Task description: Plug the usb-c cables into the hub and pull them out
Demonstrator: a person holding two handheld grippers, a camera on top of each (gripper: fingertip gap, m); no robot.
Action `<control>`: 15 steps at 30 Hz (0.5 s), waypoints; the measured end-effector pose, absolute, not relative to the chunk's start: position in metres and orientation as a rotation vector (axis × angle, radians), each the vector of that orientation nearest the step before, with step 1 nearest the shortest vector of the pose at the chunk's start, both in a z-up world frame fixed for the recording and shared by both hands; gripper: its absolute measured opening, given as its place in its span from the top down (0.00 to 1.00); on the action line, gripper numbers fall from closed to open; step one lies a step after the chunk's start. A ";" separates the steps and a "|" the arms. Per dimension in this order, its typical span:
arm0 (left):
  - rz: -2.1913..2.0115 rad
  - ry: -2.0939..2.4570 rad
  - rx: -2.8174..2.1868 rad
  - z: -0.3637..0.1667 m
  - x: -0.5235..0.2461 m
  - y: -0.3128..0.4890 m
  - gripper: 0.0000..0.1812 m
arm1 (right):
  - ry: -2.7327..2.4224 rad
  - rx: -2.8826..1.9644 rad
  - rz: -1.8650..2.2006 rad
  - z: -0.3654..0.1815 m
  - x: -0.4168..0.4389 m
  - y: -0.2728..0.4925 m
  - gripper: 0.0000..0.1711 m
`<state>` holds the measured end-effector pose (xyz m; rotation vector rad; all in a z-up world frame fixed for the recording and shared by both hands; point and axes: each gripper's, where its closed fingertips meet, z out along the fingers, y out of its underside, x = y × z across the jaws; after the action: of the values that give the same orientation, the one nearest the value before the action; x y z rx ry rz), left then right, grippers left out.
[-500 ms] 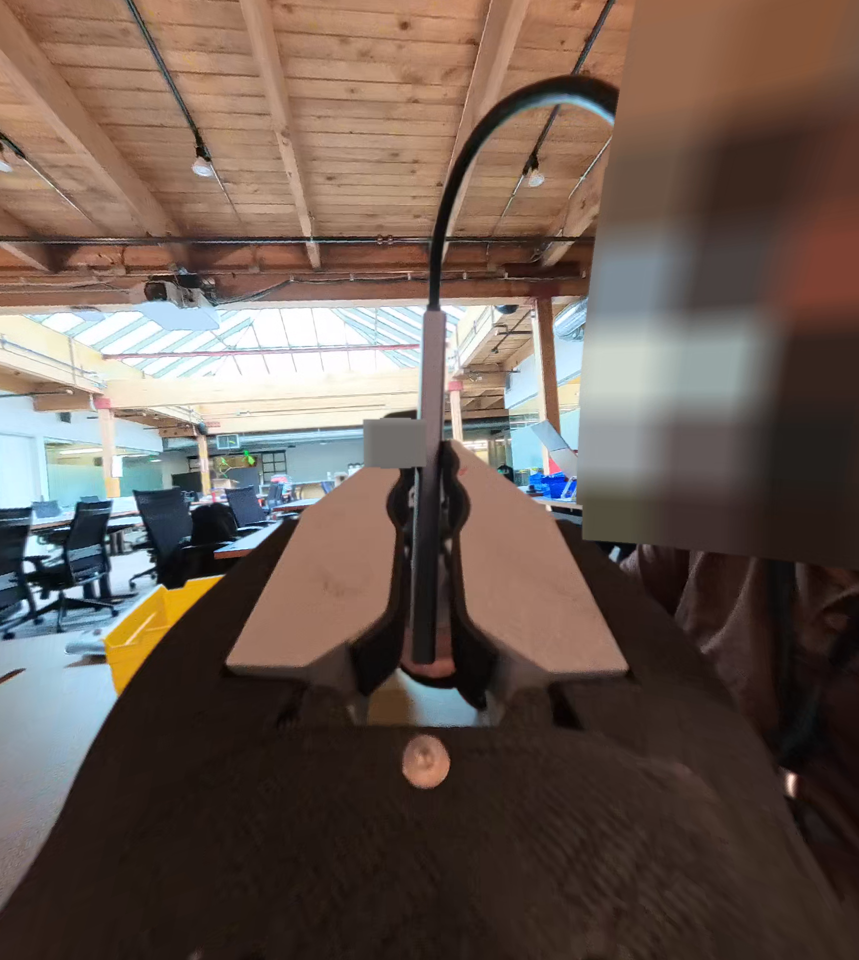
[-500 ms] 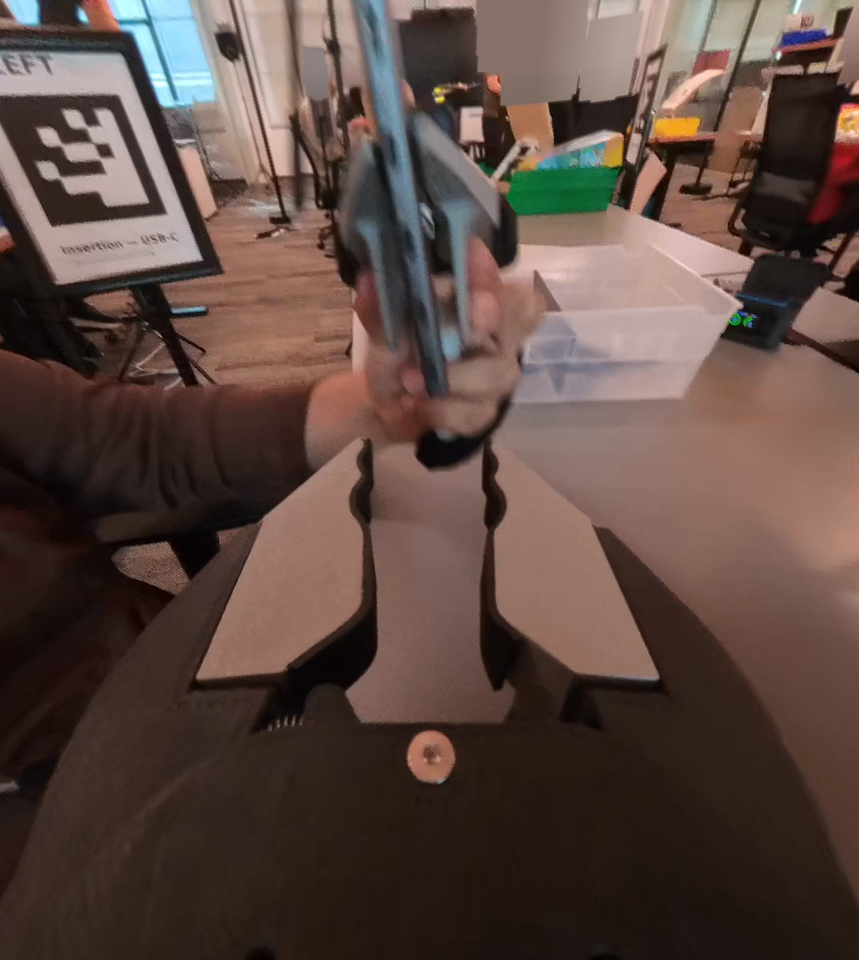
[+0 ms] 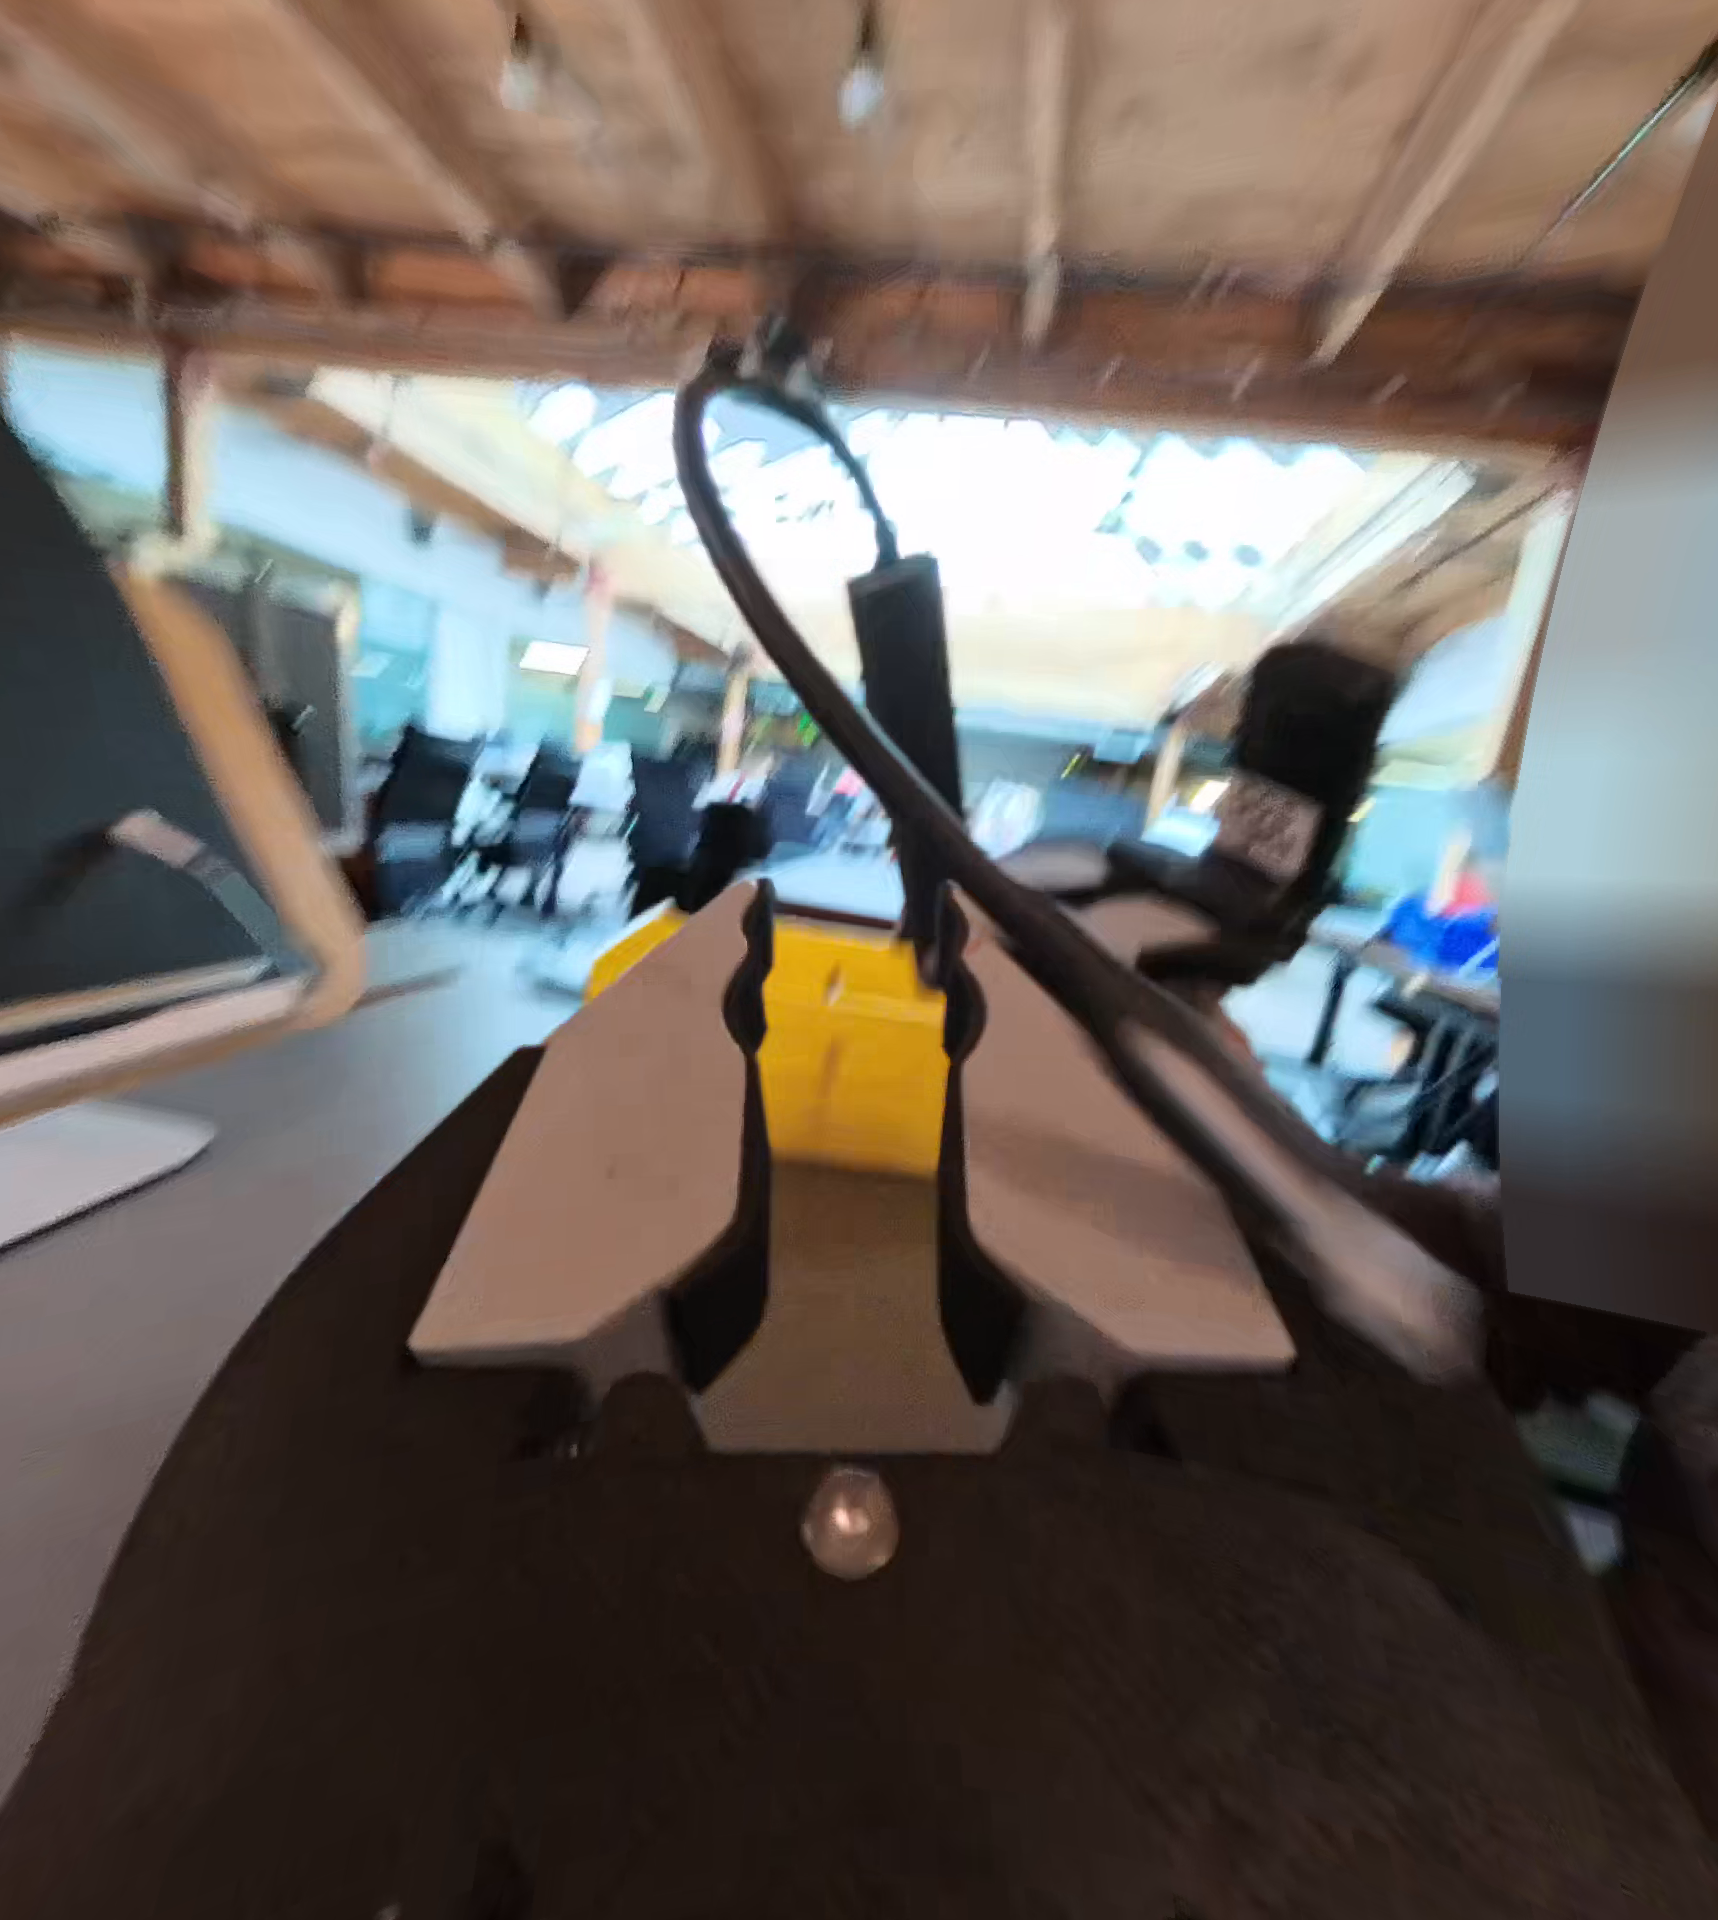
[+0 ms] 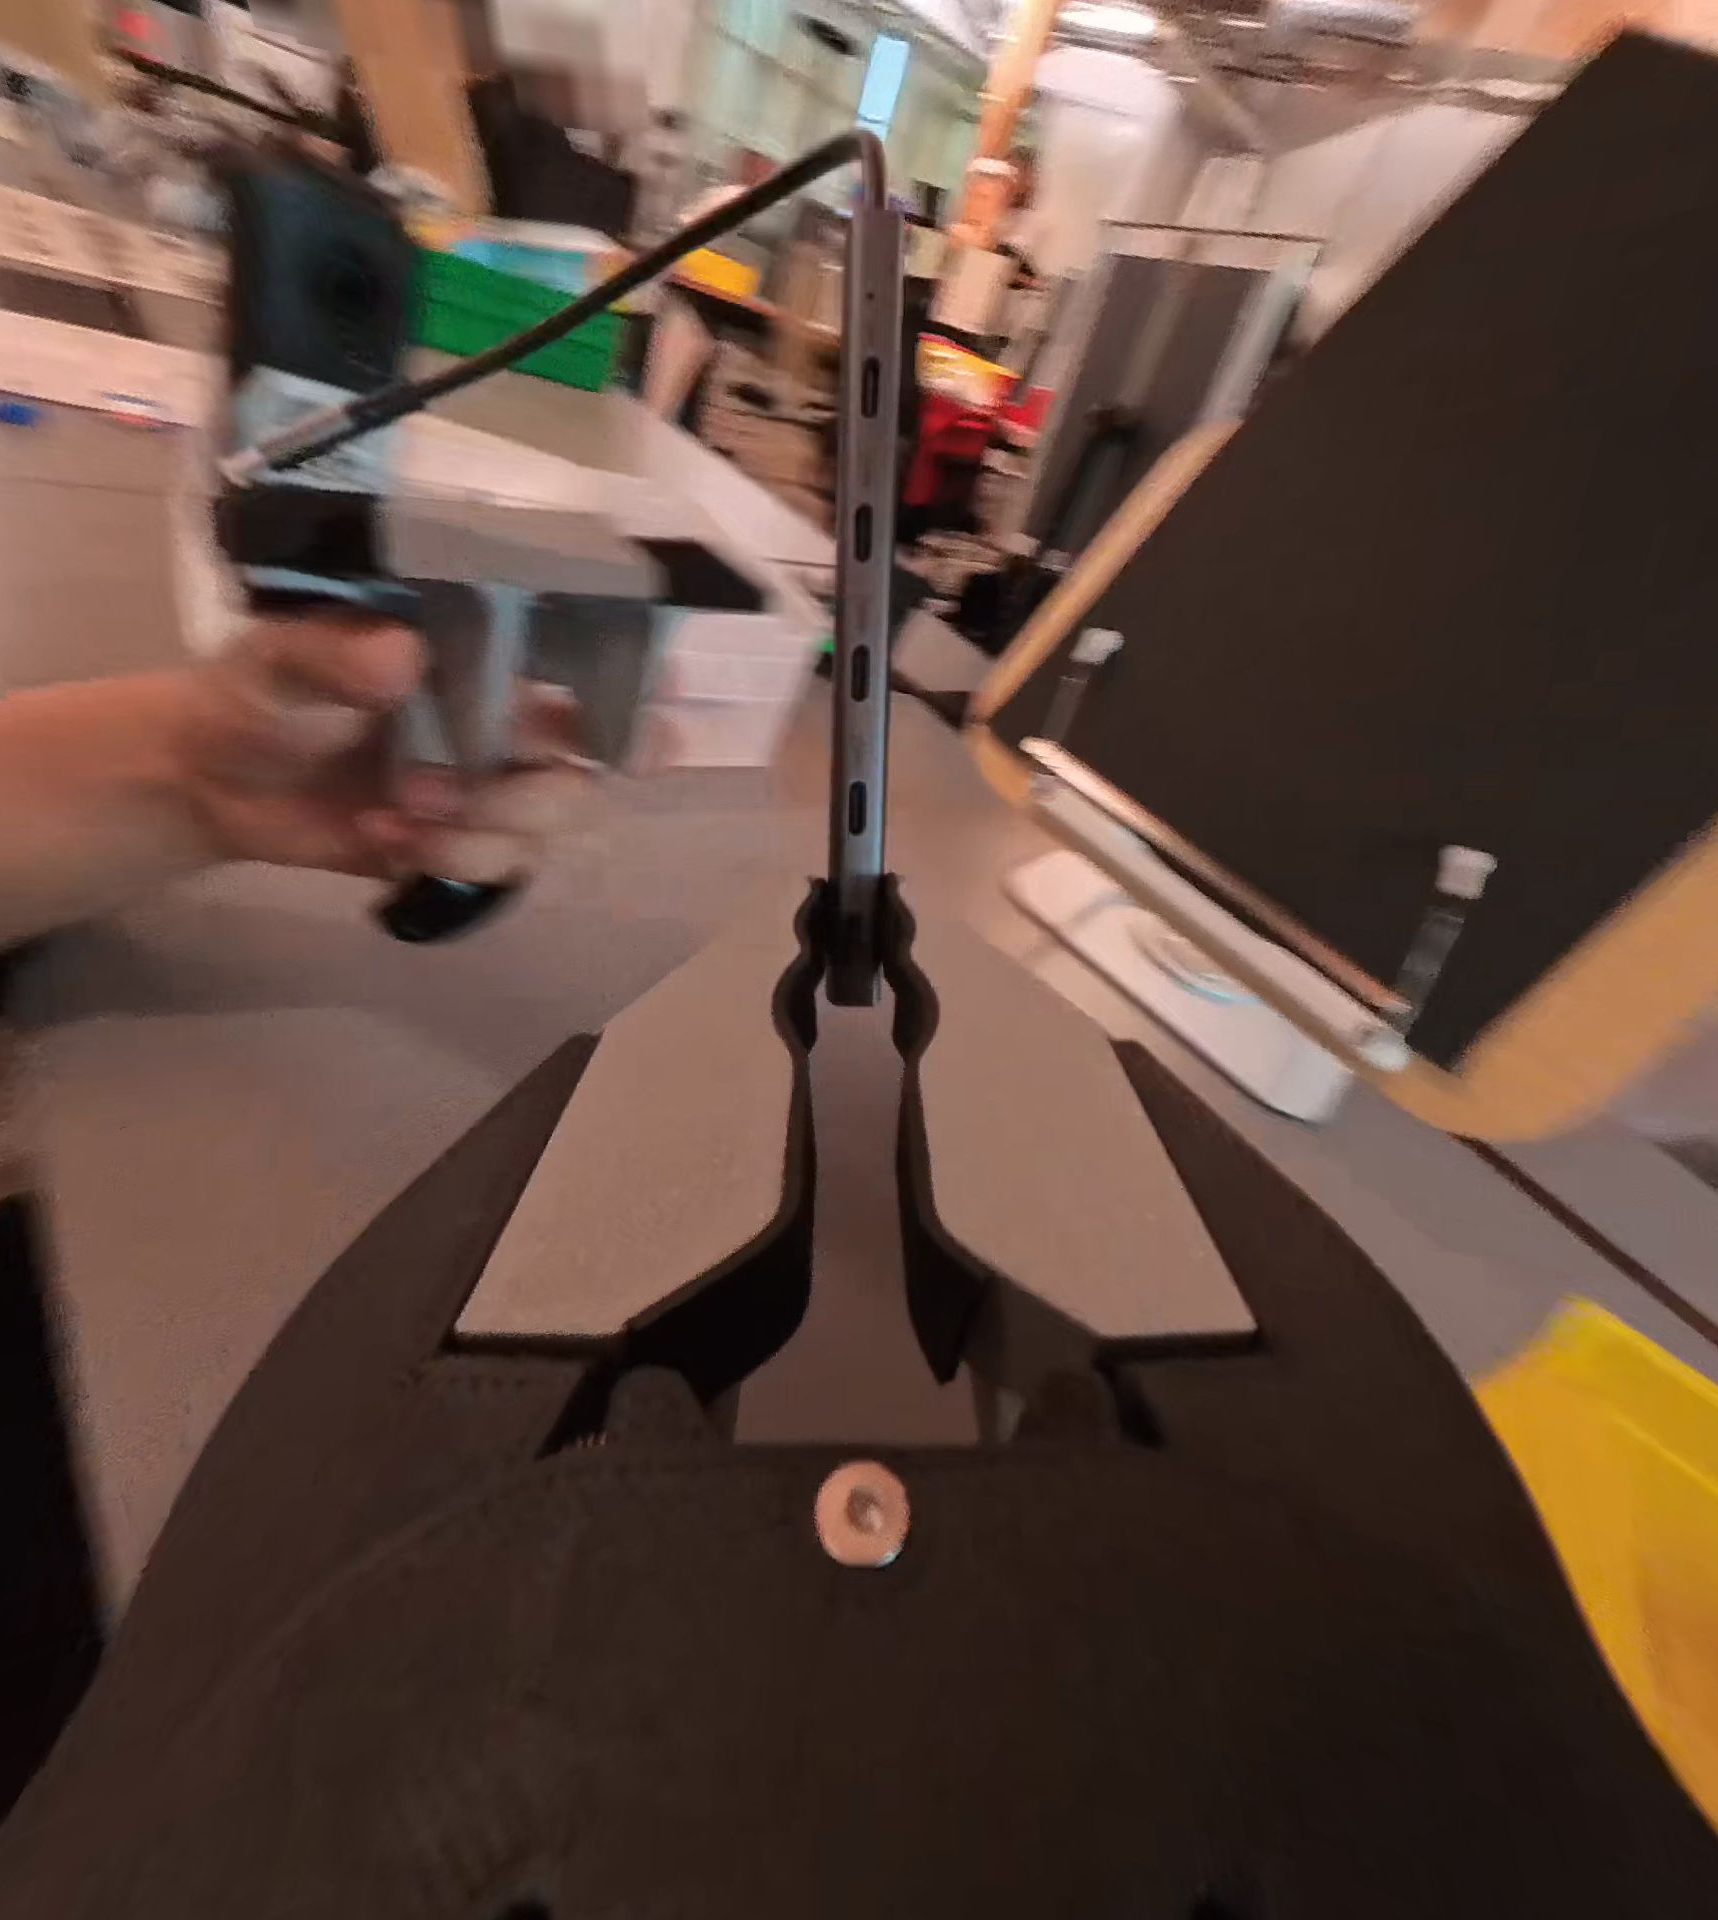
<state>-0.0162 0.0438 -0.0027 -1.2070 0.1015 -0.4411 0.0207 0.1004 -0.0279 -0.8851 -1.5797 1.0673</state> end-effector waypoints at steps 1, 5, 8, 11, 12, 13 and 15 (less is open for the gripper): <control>-0.384 0.088 -1.327 -0.014 -0.027 0.044 0.81 | -1.510 -0.910 0.985 -0.022 0.021 0.119 0.96; -0.025 -0.079 -1.893 -0.077 -0.096 0.017 0.76 | -1.387 -0.839 0.656 -0.007 0.030 0.157 0.96; 0.181 -0.239 -1.974 -0.080 -0.138 -0.026 0.79 | -1.360 -0.727 0.365 -0.014 0.030 0.170 0.96; 0.131 -0.312 -1.849 -0.049 -0.135 -0.049 0.79 | -1.638 -0.461 0.113 -0.075 0.015 0.151 0.96; 0.070 -0.292 -1.765 -0.032 -0.123 -0.050 0.80 | -1.736 -0.386 0.007 -0.103 0.012 0.149 0.96; 0.035 -0.255 -1.712 -0.019 -0.110 -0.050 0.80 | -1.796 -0.350 -0.079 -0.126 0.009 0.150 0.95; 0.087 -0.201 -1.707 -0.009 -0.097 -0.052 0.79 | -1.901 -0.320 -0.119 -0.164 0.009 0.147 0.94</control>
<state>-0.0966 -0.0522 -0.0089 -1.7072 -0.2005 0.0868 0.0088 0.1471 -0.1636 -0.3197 -1.9008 -0.1192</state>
